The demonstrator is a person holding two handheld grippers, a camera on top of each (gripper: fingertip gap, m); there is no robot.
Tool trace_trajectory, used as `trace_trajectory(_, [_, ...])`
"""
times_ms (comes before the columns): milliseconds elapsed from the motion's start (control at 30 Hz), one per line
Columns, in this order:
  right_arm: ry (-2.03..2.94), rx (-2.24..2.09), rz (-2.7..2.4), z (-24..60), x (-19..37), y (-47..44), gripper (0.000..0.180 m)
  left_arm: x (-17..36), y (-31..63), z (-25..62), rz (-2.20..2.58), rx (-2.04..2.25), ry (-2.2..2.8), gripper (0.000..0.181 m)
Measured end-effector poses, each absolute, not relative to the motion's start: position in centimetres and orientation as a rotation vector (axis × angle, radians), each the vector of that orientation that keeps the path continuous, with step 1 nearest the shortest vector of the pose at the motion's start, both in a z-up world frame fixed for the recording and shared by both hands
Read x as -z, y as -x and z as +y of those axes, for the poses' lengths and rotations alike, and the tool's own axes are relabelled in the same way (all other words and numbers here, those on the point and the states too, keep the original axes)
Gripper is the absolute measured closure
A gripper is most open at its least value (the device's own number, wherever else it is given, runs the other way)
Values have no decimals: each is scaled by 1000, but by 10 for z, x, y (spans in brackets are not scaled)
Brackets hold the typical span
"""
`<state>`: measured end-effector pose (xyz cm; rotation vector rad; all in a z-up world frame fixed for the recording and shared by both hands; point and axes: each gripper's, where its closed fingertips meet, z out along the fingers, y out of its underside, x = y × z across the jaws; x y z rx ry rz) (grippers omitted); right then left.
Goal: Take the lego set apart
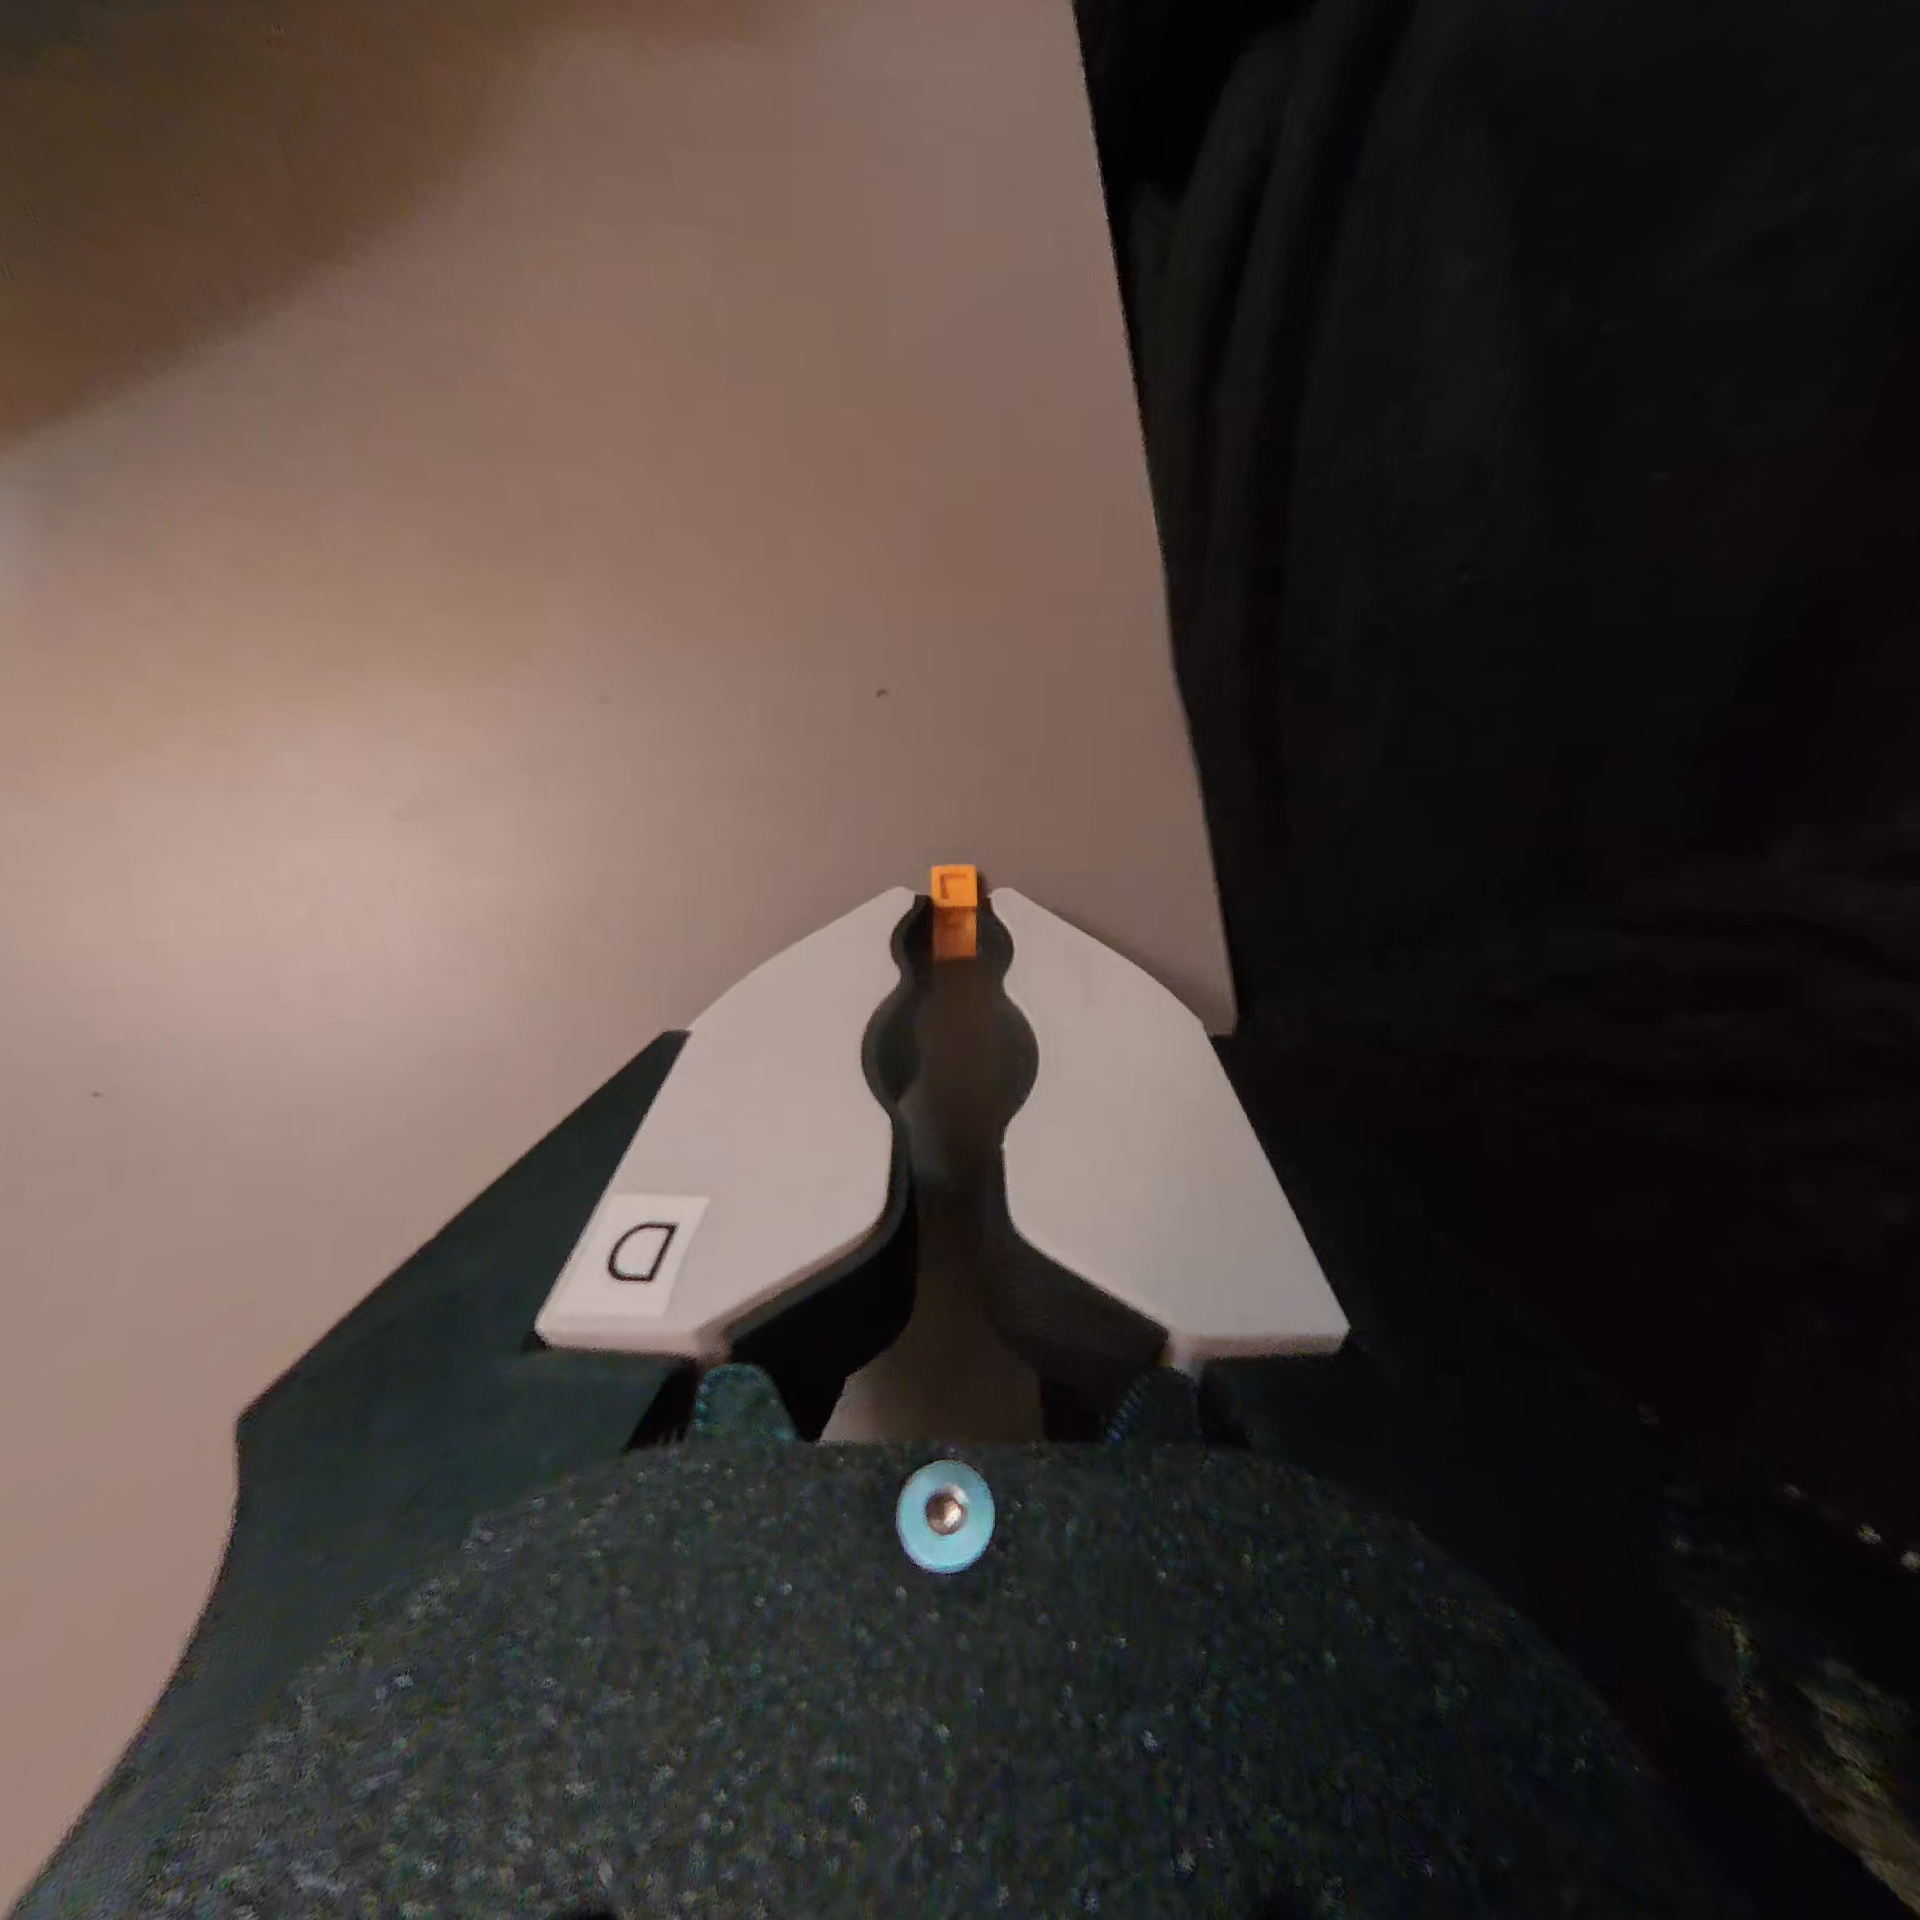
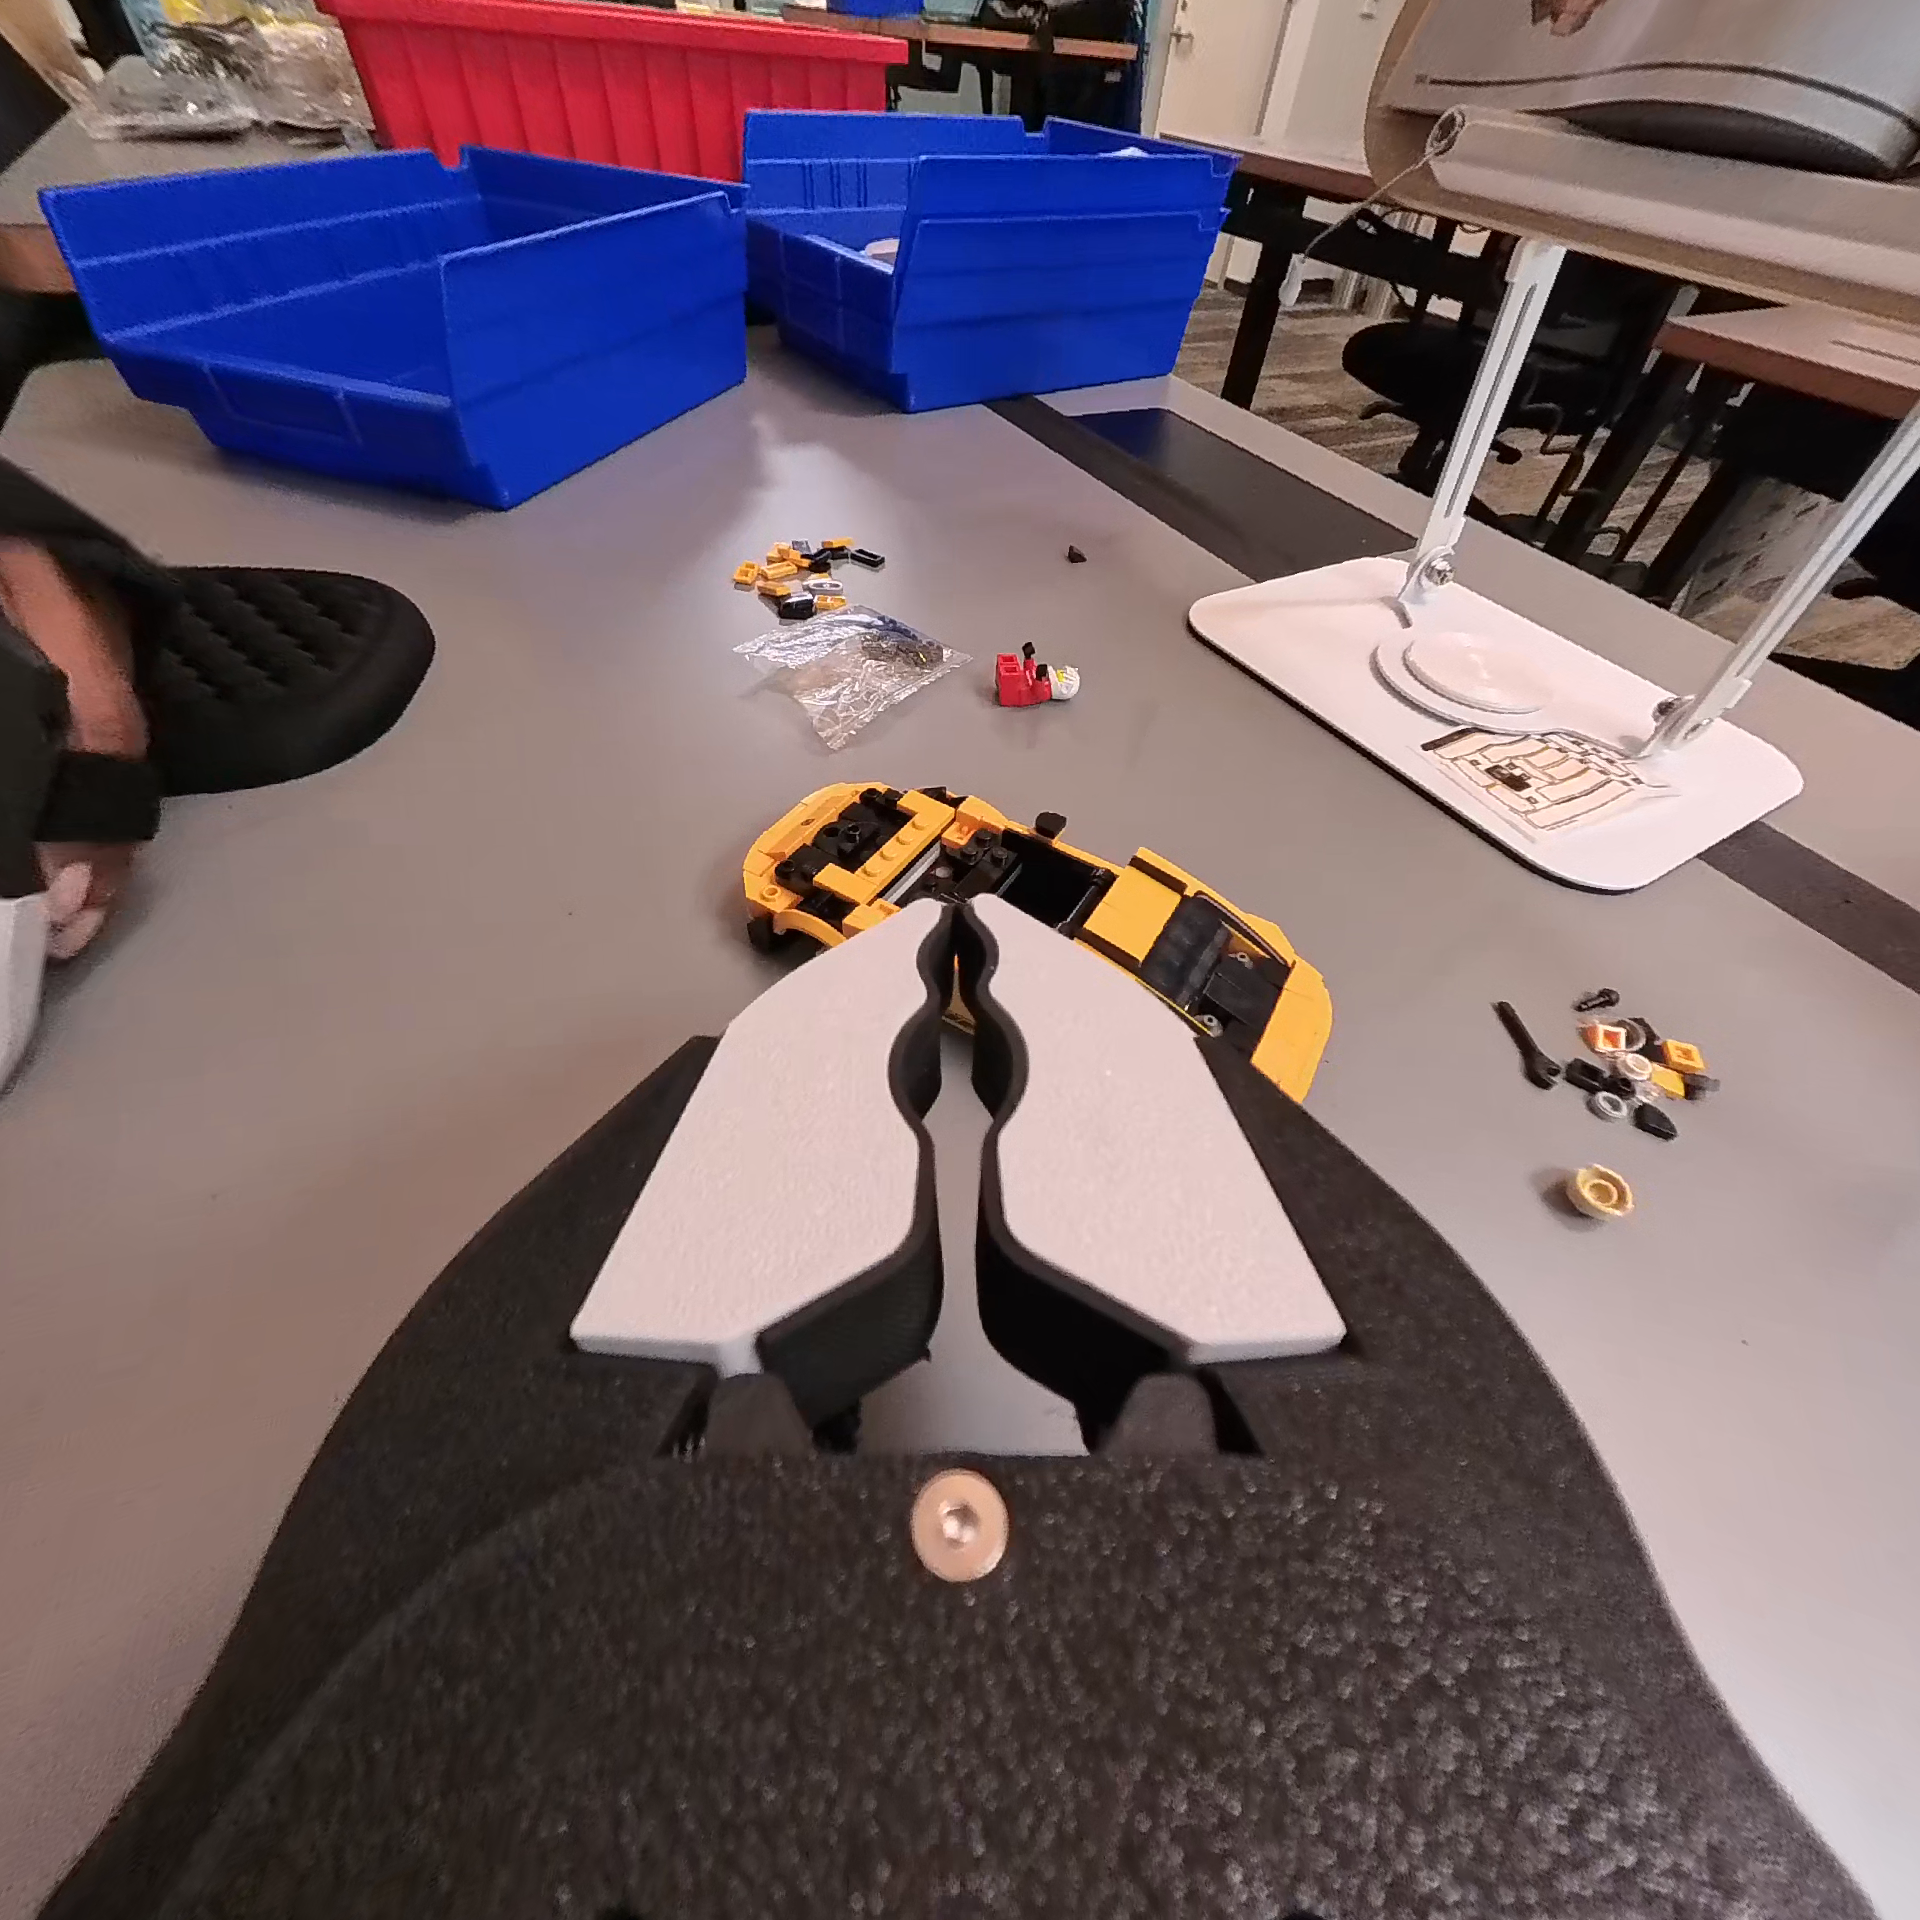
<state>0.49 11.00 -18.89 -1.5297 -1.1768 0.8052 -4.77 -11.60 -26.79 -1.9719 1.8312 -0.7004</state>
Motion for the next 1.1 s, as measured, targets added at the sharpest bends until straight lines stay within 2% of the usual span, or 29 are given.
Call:
trace_trajectory(100, [1524, -803, -1170, 110, 187, -6, 180, 256, 62, -88, 1726, 622, 1967, 173])
trace_trajectory(167, [1518, -801, -1161, 111, 185, -6, 180, 239, 86, -38, 1479, 501, 1996, 173])
trace_trajectory(333, [1511, -806, -1148, 111, 181, -7, 180, 224, 211, 87, 796, 94, 2154, 173])
trace_trajectory(433, [1495, -783, -1119, 114, 176, -10, 180, 236, 254, 113, 588, 31, 2229, 173])
trace_trajectory(600, [1535, -693, -940, 140, 166, -28, 179, 256, 280, 119, 511, -121, 2283, 153])
trace_trajectory(667, [1554, -658, -882, 149, 163, -36, 179, 257, 282, 119, 499, -140, 2281, 145])
trace_trajectory(800, [1565, -629, -819, 157, 161, -44, 178, 241, 262, 118, 540, -88, 2194, 146])
trace_trajectory(900, [1557, -625, -804, 159, 160, -45, 179, 223, 216, 111, 663, 67, 2086, 150])
trace_trajectory(1100, [1554, -632, -789, 160, 159, -46, 179, 218, 120, 94, 907, 347, 2031, 141])
